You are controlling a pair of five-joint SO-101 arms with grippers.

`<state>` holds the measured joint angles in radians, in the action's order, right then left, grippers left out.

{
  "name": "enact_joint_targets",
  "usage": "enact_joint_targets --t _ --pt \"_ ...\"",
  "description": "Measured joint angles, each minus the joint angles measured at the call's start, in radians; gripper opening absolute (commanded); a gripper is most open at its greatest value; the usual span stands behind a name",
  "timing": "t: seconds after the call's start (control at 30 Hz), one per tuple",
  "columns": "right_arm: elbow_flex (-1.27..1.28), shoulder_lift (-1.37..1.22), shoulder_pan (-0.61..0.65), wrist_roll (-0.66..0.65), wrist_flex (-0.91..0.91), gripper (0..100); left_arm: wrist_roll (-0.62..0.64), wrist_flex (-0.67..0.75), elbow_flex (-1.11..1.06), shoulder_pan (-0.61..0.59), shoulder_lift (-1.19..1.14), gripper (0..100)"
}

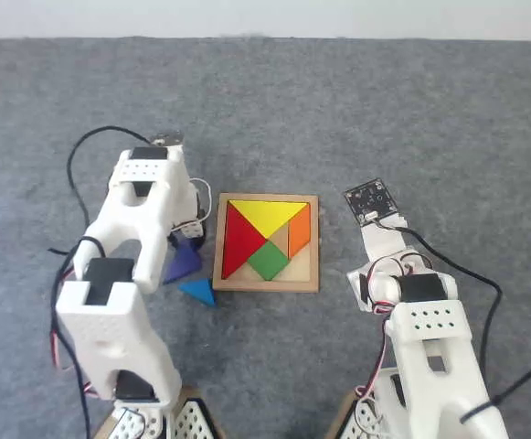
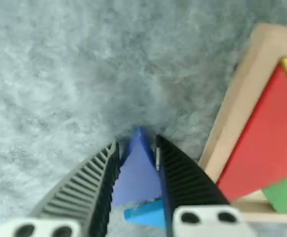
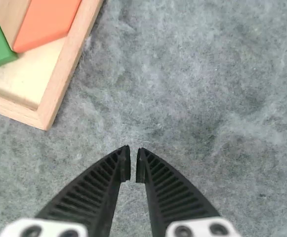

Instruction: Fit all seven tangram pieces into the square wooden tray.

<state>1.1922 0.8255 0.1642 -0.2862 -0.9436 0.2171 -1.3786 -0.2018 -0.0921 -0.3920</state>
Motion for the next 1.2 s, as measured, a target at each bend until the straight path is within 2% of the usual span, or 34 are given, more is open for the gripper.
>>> enact_joint_targets --t 0.13,0.23,0.4,0.5,0.6,0.73,1.1,1.2 --pt "0.000 0.000 0.000 0.000 0.000 4.0 -0.086 -0.046 0.051 0.018 0.021 17" --pt "0.000 0.000 0.000 0.000 0.000 4.0 -0.170 -0.052 0.038 0.029 0.158 17" --pt "0.000 0.000 0.000 -0.008 0.000 4.0 -0.318 -0.051 -0.133 0.011 0.519 17" --pt "0.000 0.000 0.000 -0.009 0.000 4.0 -0.413 0.008 -0.281 -0.021 0.623 20" --pt "0.000 0.000 0.000 -0.012 0.000 4.0 -0.446 0.038 -0.382 -0.028 0.606 24" --pt "0.000 0.000 0.000 -0.012 0.000 4.0 -0.473 0.077 -0.394 -0.028 0.511 25" --pt "0.000 0.000 0.000 -0.012 0.000 4.0 -0.485 0.193 -0.394 -0.029 0.302 24" --pt "0.000 0.000 0.000 -0.012 0.000 4.0 -0.485 0.199 -0.394 -0.029 0.292 21"
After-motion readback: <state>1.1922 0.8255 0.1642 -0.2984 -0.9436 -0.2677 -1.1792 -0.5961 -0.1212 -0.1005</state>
